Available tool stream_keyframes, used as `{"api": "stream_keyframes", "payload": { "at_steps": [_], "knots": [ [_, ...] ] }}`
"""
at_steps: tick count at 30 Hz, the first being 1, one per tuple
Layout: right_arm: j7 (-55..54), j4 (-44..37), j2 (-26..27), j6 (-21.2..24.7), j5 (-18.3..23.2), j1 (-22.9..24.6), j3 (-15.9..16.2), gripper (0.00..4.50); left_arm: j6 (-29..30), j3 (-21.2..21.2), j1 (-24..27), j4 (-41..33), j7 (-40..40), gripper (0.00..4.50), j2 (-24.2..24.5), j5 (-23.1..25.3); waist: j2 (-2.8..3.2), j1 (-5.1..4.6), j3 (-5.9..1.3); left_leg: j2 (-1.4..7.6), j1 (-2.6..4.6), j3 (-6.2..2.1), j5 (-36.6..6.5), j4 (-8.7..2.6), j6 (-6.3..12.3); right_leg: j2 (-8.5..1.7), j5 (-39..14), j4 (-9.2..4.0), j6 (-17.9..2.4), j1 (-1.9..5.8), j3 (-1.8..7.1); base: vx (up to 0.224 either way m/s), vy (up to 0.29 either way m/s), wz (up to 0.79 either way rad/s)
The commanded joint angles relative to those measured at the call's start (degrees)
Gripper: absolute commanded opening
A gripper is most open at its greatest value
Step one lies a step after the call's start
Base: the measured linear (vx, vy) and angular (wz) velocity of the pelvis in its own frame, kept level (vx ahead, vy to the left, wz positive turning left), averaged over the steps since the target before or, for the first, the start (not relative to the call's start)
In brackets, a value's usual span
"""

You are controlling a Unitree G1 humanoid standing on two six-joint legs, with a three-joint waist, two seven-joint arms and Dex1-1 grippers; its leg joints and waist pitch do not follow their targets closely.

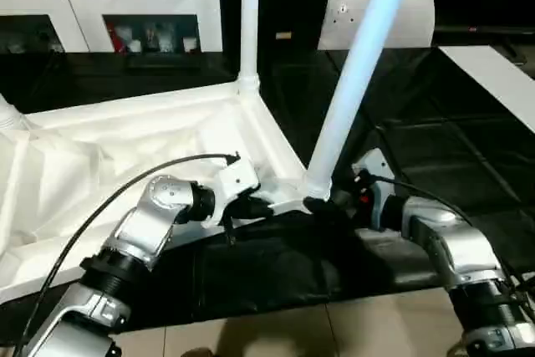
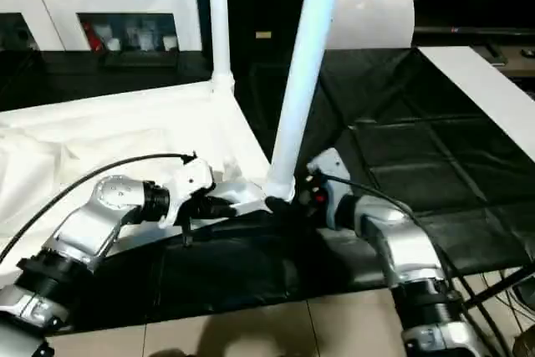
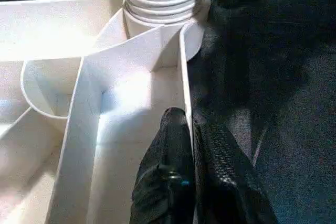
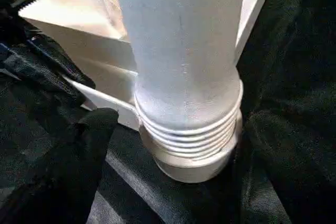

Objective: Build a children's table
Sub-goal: Rotate leg to tighten

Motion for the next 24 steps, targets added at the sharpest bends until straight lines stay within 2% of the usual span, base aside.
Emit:
{"api": "stream_keyframes", "payload": {
  "at_steps": [1, 4, 6, 10, 13, 20, 24],
  "knots": [
    [1.2, -2.1, -1.3, -1.0, 0.5, 0.6, -0.8, 4.48, -2.6, -0.7, -1.2, 0.8, -1.8, 0.0, 0.4, -0.2, 0.02, -0.26, -2.75, 5.32, 0.58, -2.22, -13.2, -4.63, 1.93, -6.07, -20.7, -5.37, -8.5, 2.09, 4.34, 0.0, 0.0, 0.0],
    [4.4, -3.2, -4.3, -3.9, 0.3, 1.5, -0.1, 4.48, -4.8, -1.3, -1.3, 1.3, -4.2, 0.0, 1.4, -0.4, -0.19, -0.13, -2.84, 5.37, 0.46, -2.2, -12.3, -4.61, 2.32, -6.14, -19.1, -5.08, -8.6, 2.25, 4.37, 0.0, 0.0, 0.0],
    [5.9, -3.0, -6.0, -5.1, 0.2, 1.7, -0.2, 4.48, -5.8, -1.8, -1.2, 1.5, -5.8, 0.0, 2.0, -0.5, -0.03, 0.06, -2.91, 5.43, 0.56, -2.13, -11.7, -4.53, 2.79, -6.12, -17.9, -4.96, -9.0, 2.28, 4.37, 0.0, 0.0, 0.0],
    [9.8, -3.1, -8.5, -7.7, 0.7, 1.9, -0.3, 4.48, -8.1, -2.9, -1.0, 1.6, -9.5, 0.0, 3.2, -0.8, -0.12, -0.03, -2.95, 5.4, 0.56, -2.0, -11.5, -4.37, 3.33, -6.18, -17.0, -4.88, -9.8, 2.29, 4.34, 0.0, 0.0, 0.0],
    [12.6, -3.4, -10.1, -9.1, 1.3, 2.0, -0.2, 4.48, -10.1, -3.6, -1.1, 2.2, -12.1, 0.0, 4.0, -0.9, -0.12, 0.25, -3.01, 5.46, 0.53, -1.94, -10.2, -4.31, 4.08, -6.01, -15.3, -4.58, -10.3, 2.33, 4.29, 0.0, 0.0, 0.0],
    [19.0, -4.5, -13.0, -12.2, 1.9, 2.3, 2.4, 4.48, -14.3, -4.8, -2.2, 4.4, -18.7, 0.0, 5.9, -1.3, -0.22, 0.41, -3.02, 5.52, 0.51, -1.96, -10.5, -4.27, 4.22, -6.12, -16.4, -4.6, -10.0, 2.45, 4.24, 0.0, 0.0, 0.0],
    [21.7, -3.8, -12.7, -16.7, 0.8, 1.9, 4.1, 4.48, -16.3, -5.8, -2.7, 4.5, -22.5, 0.0, 7.0, -1.6, -0.19, 0.53, -3.15, 5.55, 0.46, -1.9, -9.8, -4.18, 4.48, -6.12, -14.7, -4.27, -10.9, 2.47, 4.2, 0.0, 0.0, 0.0]
  ]
}}
